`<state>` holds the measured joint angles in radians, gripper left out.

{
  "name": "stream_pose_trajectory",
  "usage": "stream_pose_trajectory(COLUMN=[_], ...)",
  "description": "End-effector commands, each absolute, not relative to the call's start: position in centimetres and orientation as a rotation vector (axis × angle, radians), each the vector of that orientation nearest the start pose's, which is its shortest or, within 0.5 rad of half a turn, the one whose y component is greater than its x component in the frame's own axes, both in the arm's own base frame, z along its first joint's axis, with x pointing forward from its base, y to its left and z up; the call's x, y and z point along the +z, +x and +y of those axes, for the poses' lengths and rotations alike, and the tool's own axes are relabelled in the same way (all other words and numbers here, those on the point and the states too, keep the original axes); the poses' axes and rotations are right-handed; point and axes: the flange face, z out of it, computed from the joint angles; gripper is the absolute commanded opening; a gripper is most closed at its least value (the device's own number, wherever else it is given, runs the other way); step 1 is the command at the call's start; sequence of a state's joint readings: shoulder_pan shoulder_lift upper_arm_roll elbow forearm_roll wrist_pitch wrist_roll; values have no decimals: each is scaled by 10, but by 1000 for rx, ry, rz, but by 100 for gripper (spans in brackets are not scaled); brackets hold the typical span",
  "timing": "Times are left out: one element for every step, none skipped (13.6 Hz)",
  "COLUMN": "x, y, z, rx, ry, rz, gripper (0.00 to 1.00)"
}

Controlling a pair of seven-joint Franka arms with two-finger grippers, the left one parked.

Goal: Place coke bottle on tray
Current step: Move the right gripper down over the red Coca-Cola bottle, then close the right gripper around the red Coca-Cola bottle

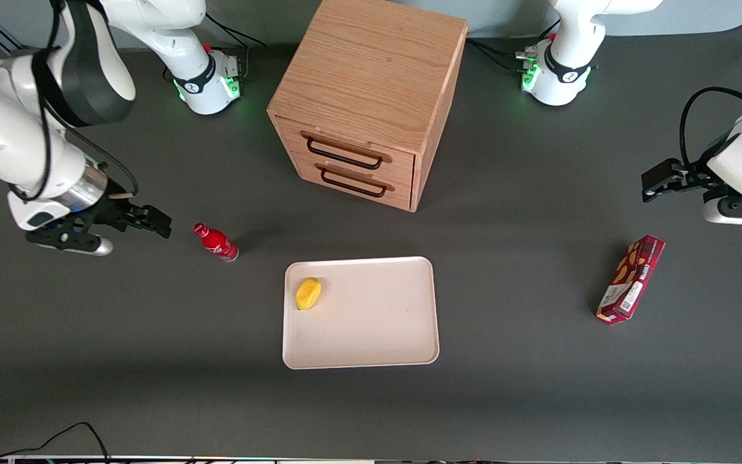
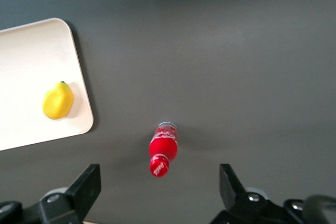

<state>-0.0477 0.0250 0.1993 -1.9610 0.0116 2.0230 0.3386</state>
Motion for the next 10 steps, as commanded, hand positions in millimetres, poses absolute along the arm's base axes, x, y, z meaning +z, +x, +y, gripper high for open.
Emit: stream_pose_trajectory(x=[418,398,377,360,345,334,326,320,316,313], y=[552,549,549,548,547,544,541,540,539,537], z=[95,104,107,108,108,111,111,112,112,111], rx=[-41,-49,-52,-42,-28,-34,-41,-27,-13,2], ry=[-3068,-3065,-3060,-3057,-3056,-3053,-3051,-3052,-3053,-3053], rz=[293,271,267,265,265,258,258,256,259,264], gripper=[100,100,100,100,100,100,100,100,100,100])
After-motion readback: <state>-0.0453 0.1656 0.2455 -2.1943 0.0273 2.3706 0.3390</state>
